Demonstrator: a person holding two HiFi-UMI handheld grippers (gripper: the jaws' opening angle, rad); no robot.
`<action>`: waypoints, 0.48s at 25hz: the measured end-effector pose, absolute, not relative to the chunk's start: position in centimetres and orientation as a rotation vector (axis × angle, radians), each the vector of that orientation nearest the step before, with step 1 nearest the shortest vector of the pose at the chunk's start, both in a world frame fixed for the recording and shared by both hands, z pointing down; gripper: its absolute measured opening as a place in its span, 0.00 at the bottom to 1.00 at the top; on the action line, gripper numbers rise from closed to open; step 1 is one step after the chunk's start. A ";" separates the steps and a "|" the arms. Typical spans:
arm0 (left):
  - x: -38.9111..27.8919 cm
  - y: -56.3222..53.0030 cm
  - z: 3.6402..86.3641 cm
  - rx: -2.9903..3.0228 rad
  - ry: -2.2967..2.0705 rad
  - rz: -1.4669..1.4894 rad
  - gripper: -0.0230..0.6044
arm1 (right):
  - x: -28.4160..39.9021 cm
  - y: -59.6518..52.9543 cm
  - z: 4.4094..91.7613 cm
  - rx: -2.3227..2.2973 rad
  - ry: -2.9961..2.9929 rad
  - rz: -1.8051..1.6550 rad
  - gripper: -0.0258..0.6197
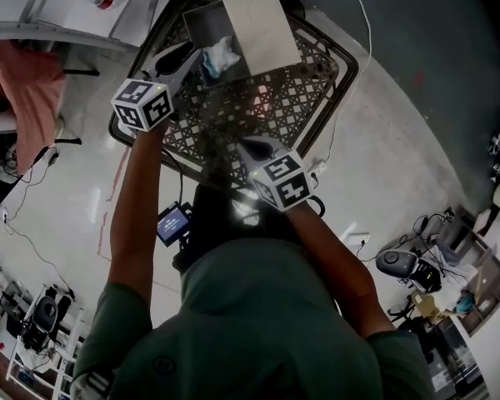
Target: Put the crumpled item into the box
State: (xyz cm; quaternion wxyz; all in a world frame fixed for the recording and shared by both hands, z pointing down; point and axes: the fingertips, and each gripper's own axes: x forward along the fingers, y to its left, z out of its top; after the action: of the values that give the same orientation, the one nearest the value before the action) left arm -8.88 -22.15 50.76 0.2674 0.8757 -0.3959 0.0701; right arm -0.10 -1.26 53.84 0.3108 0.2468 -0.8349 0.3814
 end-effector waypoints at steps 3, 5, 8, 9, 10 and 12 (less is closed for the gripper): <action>-9.3 -21.9 47.5 2.416 -1.083 0.176 0.21 | -0.3 -1.6 52.2 0.647 -2.234 0.971 0.05; -9.6 -21.5 45.3 2.448 -1.096 0.168 0.21 | -0.3 -1.7 51.0 0.646 -2.255 0.951 0.05; -9.8 -20.3 41.5 2.498 -1.114 0.148 0.21 | -0.2 -1.7 48.6 0.652 -2.294 0.929 0.05; -9.9 -20.0 40.1 2.519 -1.121 0.141 0.21 | -0.2 -1.9 47.6 0.655 -2.313 0.917 0.05; -10.0 -19.7 38.7 2.541 -1.129 0.135 0.21 | -0.2 -2.1 46.6 0.659 -2.334 0.902 0.05; -10.3 -19.0 36.1 2.583 -1.141 0.126 0.21 | -0.3 -2.7 44.4 0.668 -2.379 0.877 0.05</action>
State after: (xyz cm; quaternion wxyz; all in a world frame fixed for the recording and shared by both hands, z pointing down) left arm -10.28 -18.99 36.09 0.1567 0.9025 -0.3987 0.0441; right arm -0.29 -2.66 44.42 0.2571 0.2461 -0.8768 0.3233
